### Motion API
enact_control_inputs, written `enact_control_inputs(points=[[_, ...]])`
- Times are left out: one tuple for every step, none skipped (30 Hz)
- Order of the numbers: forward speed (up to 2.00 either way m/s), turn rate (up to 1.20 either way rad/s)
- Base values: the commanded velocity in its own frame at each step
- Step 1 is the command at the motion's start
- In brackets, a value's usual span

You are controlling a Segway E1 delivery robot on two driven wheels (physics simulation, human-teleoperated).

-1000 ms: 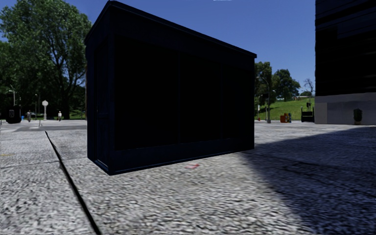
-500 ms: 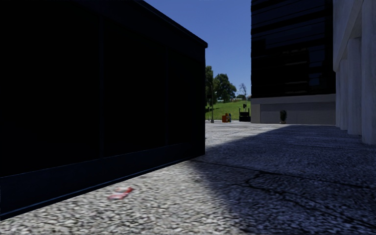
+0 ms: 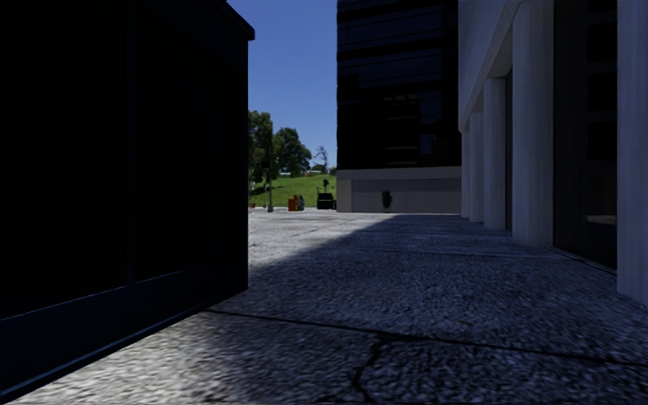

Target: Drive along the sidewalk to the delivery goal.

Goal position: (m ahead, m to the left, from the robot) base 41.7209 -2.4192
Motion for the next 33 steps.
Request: enact_control_inputs(points=[[2.00, -0.67], [2.00, -0.67], [2.00, -0.67], [2.00, -0.63], [2.00, -0.63], [2.00, -0.16], [2.00, 0.00], [2.00, 0.00], [2.00, 0.00], [2.00, 0.00], [2.00, 0.00], [2.00, 0.00], [2.00, 0.00], [2.00, 0.00], [2.00, 0.00], [2.00, 0.00], [2.00, 0.00], [2.00, 0.00], [2.00, 0.00], [2.00, 0.00], [2.00, 0.00], [2.00, 0.00], [2.00, 0.00], [2.00, 0.00], [2.00, 0.00], [2.00, 0.00], [2.00, 0.00], [2.00, 0.00], [2.00, 0.00], [2.00, 0.00], [2.00, 0.00], [2.00, 0.00], [2.00, 0.00]])
